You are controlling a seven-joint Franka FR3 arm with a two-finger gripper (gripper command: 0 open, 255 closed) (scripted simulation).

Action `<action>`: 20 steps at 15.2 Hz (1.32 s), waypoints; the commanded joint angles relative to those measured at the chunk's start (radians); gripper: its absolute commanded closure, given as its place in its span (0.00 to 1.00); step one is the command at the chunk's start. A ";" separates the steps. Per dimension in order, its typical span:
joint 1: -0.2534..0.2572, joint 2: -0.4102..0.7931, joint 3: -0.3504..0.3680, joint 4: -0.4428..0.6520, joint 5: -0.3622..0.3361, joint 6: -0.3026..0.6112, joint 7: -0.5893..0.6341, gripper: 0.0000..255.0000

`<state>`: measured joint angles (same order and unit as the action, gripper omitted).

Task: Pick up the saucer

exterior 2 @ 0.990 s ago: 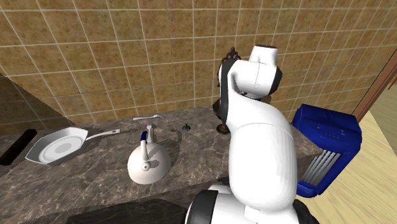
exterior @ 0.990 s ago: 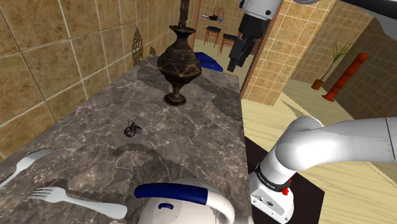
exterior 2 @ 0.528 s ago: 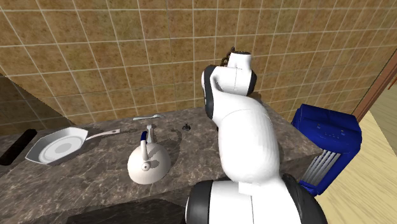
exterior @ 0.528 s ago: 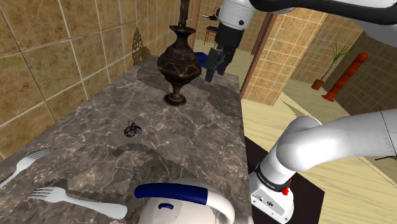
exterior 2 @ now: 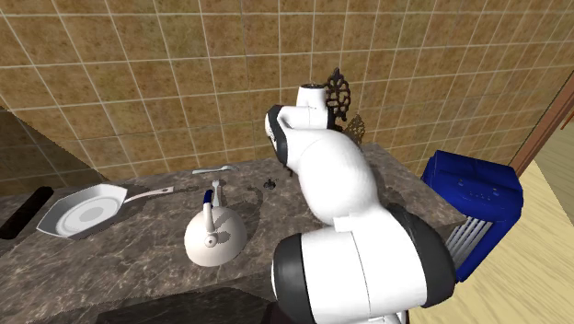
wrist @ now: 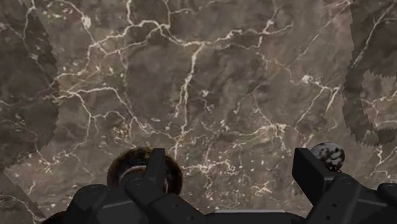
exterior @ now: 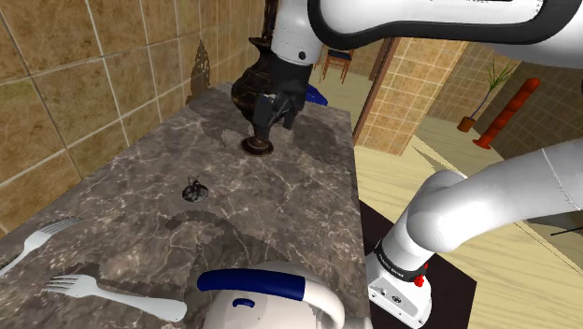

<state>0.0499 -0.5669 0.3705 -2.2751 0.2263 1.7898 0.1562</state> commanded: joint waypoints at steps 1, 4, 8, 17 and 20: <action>0.001 0.054 0.044 0.024 0.002 0.035 0.043 0.00; -0.001 0.142 0.111 0.065 -0.008 0.089 0.112 0.00; -0.007 0.276 0.202 0.135 -0.050 0.153 0.215 0.00; -0.002 0.497 0.310 0.227 -0.178 0.254 0.383 0.00; -0.001 0.512 0.313 0.198 -0.188 0.294 0.390 0.00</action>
<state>0.0484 -0.0653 0.6812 -2.0727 0.0455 2.0709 0.5398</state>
